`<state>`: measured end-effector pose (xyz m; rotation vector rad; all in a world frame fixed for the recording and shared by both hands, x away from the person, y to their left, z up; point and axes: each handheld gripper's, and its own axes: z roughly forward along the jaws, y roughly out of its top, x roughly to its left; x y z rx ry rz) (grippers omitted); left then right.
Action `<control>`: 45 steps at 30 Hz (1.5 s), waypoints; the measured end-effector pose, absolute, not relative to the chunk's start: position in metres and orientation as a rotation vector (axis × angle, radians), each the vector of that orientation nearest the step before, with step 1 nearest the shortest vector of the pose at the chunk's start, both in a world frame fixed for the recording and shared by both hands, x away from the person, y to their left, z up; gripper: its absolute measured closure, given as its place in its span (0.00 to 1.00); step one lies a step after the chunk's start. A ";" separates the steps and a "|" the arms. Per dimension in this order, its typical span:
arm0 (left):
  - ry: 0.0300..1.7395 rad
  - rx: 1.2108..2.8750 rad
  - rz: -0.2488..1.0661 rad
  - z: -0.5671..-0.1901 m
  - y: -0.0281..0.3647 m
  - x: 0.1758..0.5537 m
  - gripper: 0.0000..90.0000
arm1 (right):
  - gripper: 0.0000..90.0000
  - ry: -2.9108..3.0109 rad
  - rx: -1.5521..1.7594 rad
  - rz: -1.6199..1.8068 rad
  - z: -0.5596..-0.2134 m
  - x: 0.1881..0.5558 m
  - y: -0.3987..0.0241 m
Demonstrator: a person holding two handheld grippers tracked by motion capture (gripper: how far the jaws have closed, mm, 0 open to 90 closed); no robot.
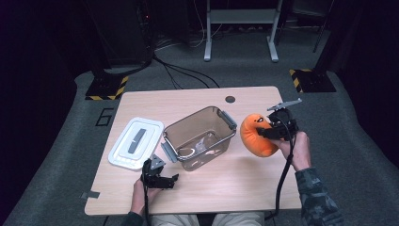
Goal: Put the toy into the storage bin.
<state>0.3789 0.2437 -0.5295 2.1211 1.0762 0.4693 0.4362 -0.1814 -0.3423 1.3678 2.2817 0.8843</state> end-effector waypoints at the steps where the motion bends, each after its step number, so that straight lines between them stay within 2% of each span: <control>1: 1.078 2.119 0.470 -0.530 0.244 0.379 0.09 | 0.69 2.274 1.371 0.892 -0.340 0.437 -0.180; 24: 1.077 2.122 0.470 -0.529 0.244 0.379 0.09 | 0.69 2.263 1.317 0.942 -0.291 0.460 -0.133; 45: 1.079 2.118 0.475 -0.530 0.243 0.379 0.09 | 0.68 2.314 1.279 0.969 -0.294 0.487 -0.073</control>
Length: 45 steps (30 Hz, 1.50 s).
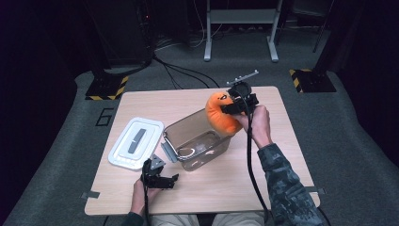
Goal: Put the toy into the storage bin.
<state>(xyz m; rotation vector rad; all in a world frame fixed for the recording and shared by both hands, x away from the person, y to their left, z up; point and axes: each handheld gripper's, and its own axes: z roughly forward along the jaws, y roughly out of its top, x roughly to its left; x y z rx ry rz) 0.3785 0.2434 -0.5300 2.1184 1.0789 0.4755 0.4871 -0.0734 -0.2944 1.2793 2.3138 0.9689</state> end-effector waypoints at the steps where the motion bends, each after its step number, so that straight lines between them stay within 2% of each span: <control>1: 1.075 2.122 0.479 -0.530 0.244 0.379 0.09 | 0.68 2.315 1.282 0.973 -0.295 0.488 -0.071; 45: 1.079 2.117 0.474 -0.530 0.243 0.378 0.09 | 0.67 2.346 1.249 0.931 -0.315 0.496 -0.019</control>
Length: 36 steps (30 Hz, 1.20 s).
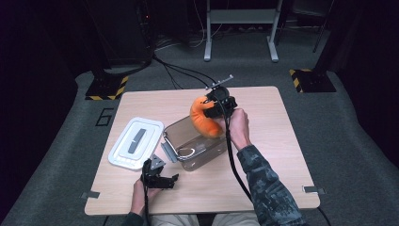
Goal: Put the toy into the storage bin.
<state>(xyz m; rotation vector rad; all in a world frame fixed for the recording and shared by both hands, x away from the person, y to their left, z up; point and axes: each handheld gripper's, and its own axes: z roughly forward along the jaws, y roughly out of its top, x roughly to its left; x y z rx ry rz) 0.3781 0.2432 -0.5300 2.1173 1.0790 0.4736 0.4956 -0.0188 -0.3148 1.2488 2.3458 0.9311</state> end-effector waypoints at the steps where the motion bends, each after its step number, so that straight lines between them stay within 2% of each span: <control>1: 1.079 2.117 0.474 -0.530 0.243 0.378 0.09 | 0.67 2.347 1.247 0.929 -0.315 0.496 -0.018; 36: 1.081 2.117 0.475 -0.530 0.244 0.378 0.09 | 0.63 2.377 1.340 0.880 -0.345 0.500 -0.023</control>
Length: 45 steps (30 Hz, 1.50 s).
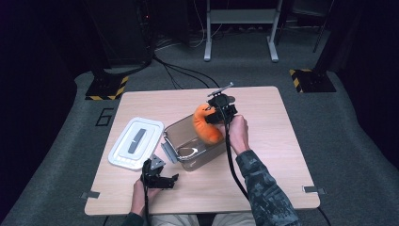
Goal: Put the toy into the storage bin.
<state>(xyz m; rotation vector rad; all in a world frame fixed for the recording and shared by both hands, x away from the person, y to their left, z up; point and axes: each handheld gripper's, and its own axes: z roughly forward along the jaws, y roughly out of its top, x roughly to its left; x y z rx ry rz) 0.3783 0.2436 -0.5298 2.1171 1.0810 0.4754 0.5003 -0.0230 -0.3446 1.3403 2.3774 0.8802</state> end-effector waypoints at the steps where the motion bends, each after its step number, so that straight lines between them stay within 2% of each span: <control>1: 1.081 2.117 0.476 -0.530 0.244 0.378 0.09 | 0.63 2.378 1.347 0.878 -0.346 0.501 -0.023; 36: 1.086 2.109 0.483 -0.530 0.243 0.378 0.09 | 0.55 2.402 1.352 0.749 -0.383 0.512 -0.007; 45: 1.085 2.109 0.485 -0.530 0.243 0.378 0.09 | 0.49 2.433 1.332 0.700 -0.392 0.516 -0.003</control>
